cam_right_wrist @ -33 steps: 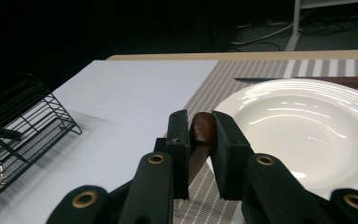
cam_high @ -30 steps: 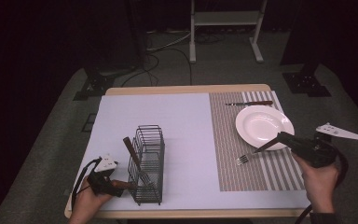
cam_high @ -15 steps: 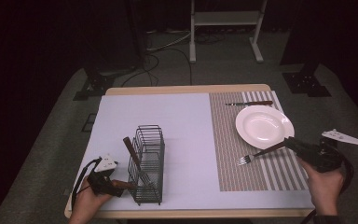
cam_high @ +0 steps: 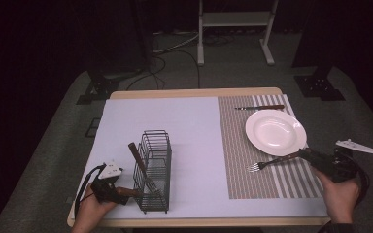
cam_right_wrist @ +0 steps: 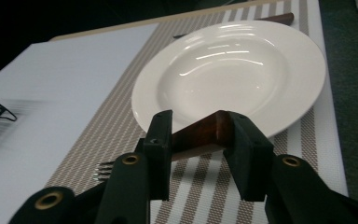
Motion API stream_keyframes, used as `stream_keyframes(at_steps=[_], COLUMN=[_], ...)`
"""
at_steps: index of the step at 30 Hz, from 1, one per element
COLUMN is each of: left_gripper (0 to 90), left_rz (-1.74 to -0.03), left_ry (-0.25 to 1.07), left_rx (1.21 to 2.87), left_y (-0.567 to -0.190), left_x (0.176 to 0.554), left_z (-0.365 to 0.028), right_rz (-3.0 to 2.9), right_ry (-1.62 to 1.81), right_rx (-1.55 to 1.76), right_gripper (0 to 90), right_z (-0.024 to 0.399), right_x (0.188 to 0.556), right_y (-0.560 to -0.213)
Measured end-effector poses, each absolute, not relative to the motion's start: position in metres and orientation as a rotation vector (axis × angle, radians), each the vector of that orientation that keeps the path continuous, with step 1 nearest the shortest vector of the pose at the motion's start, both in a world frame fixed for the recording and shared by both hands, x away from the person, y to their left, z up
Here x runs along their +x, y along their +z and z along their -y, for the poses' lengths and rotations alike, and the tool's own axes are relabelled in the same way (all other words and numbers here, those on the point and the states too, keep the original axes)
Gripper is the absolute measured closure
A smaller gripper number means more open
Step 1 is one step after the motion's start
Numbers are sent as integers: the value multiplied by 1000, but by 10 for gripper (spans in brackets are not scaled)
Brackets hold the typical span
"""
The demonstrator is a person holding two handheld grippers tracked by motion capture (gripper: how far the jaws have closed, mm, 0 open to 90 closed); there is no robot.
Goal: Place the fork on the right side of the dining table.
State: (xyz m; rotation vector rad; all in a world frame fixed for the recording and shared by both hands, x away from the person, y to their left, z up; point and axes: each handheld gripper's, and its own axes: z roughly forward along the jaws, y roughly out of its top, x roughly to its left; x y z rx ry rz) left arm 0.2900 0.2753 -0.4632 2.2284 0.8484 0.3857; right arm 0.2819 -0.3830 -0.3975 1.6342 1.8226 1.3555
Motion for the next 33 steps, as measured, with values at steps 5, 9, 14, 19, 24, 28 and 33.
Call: stream_keyframes(at_steps=[5, 9, 14, 19, 24, 28, 33], left_gripper=[0, 0, 0, 0, 0, 0, 0], left_rz=[-848, -849, -848, -849, -848, -849, -848], left_ry=[385, 385, 385, 385, 385, 385, 386], left_rx=[2229, 2228, 2229, 2229, 2229, 2229, 2229], left_y=[-463, -463, -463, -463, -463, -463, -463], left_x=[290, 290, 290, 290, 290, 290, 290], left_z=[-275, -275, -275, -275, -275, -275, -275], right_rz=[-1819, -1816, -1823, -1832, -1841, -1845, -1869], right_ry=[1348, 1342, 1311, 1272, 1253, 1239, 1193], right_rx=[1664, 1680, 1696, 1721, 1755, 1788, 1813], right_gripper=[599, 584, 557, 521, 492, 468, 440], right_z=[387, 390, 392, 392, 395, 398, 398], right_x=[283, 284, 285, 287, 290, 292, 296], right_y=[-404, -409, -414, -419, -427, -433, -439])
